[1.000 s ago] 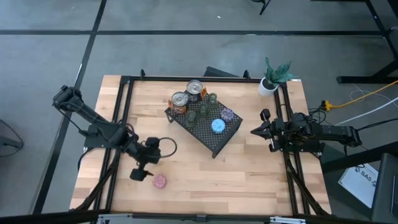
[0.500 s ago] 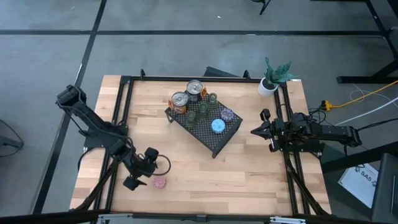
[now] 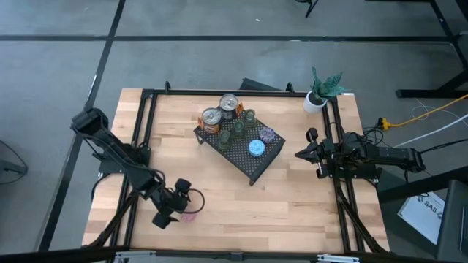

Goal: Pick & Place candle stick holders
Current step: Put the red scented candle on the shelf

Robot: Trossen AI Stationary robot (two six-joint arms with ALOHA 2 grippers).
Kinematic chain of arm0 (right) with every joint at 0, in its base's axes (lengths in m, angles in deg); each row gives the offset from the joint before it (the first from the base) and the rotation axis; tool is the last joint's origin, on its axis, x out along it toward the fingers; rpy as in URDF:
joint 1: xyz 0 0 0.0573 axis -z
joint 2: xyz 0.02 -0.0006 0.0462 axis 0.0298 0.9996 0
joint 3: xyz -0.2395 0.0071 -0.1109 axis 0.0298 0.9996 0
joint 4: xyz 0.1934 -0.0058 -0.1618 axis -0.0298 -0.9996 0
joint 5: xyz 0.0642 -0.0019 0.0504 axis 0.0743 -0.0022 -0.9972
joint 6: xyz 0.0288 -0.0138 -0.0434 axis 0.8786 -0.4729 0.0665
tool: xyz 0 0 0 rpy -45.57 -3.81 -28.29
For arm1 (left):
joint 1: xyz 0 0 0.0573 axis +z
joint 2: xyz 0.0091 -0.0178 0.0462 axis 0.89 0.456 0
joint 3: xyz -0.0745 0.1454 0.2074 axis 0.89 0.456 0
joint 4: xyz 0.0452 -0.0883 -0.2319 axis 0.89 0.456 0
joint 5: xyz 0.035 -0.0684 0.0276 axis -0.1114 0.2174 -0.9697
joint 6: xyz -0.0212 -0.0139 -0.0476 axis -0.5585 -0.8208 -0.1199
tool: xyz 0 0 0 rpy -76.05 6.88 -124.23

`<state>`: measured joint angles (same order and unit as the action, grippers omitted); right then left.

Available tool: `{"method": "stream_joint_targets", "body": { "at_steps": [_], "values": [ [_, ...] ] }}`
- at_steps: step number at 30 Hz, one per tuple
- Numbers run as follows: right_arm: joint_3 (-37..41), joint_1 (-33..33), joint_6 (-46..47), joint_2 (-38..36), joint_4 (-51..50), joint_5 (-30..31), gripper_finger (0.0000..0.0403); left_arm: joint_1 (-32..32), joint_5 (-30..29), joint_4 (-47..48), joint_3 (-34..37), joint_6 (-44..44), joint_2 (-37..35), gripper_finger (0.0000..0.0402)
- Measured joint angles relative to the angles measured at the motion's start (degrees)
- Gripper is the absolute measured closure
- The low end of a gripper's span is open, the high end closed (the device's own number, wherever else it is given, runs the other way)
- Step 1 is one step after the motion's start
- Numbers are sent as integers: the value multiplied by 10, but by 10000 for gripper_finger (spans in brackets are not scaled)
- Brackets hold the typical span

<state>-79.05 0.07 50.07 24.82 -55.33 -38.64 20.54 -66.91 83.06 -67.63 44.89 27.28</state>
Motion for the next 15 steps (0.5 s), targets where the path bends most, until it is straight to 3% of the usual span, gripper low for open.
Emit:
{"method": "stream_joint_targets", "body": {
  "at_steps": [15],
  "values": [
    [0, 0, 0, 0, 0, 0, 387, 1, -1, -28, 0, -10, 50, 2]
  ]
}}
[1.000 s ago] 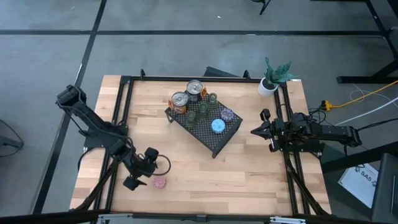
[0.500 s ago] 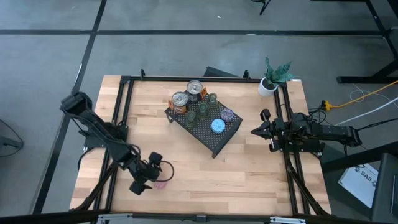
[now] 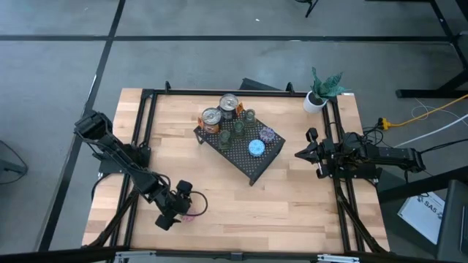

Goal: Pick & Place candle stick holders
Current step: Put the red scented candle on the shelf

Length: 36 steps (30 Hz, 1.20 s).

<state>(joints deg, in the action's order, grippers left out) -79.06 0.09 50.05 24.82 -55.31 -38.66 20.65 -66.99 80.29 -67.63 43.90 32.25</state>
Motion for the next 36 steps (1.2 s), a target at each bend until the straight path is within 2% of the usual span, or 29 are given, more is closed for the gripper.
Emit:
{"method": "stream_joint_targets", "body": {
  "at_steps": [16, 28, 36],
  "values": [
    [0, 0, 0, 0, 0, 0, 387, 0, -21, -35, 0, 18, 39, 2],
    [0, 0, 0, 0, 0, 0, 387, 0, -26, -55, 0, 4, 40, 2],
    [0, 0, 0, 0, 0, 0, 387, 0, -20, -55, 0, -5, 40, 38]
  ]
}}
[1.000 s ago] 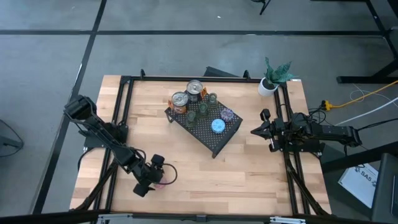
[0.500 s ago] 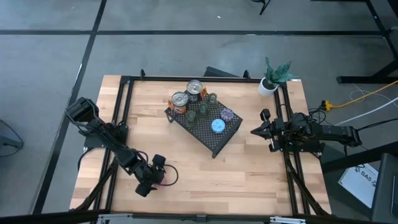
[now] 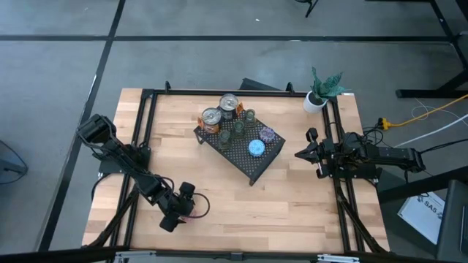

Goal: Pick & Place candle stick holders
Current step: Put the red scented candle on the shelf

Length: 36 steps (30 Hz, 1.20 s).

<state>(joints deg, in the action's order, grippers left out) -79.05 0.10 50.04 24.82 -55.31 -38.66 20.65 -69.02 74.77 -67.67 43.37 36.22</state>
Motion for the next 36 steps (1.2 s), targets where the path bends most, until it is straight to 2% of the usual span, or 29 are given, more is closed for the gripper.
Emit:
{"method": "stream_joint_targets", "body": {
  "at_steps": [9, 25, 36],
  "values": [
    [0, 0, 0, 0, 0, 0, 387, 0, 4, 0, 0, 0, 0, 73],
    [0, 0, 0, 0, 0, 0, 387, 0, 6, -9, 0, 0, -1, 91],
    [0, 0, 0, 0, 0, 0, 387, 0, 19, 0, -32, -2, -1, 93]
  ]
}}
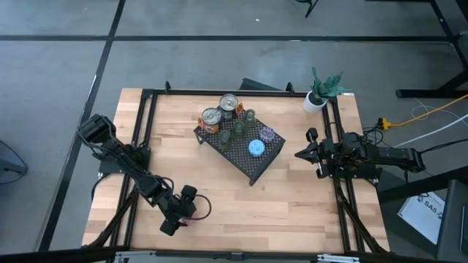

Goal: Pick & Place candle stick holders
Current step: Put the red scented candle on the shelf

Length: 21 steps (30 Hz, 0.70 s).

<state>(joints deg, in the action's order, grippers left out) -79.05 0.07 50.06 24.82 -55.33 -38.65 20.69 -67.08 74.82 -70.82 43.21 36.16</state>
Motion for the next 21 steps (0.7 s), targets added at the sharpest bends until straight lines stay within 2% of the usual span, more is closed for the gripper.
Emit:
{"method": "stream_joint_targets", "body": {
  "at_steps": [4, 13, 21],
  "values": [
    [0, 0, 0, 0, 0, 0, 387, 7, 4, 41, -23, -27, 0, 93],
    [0, 0, 0, 0, 0, 0, 387, 51, 19, 113, -75, -23, 0, 93],
    [0, 0, 0, 0, 0, 0, 387, 114, 21, 217, -173, -52, 0, 94]
  ]
}}
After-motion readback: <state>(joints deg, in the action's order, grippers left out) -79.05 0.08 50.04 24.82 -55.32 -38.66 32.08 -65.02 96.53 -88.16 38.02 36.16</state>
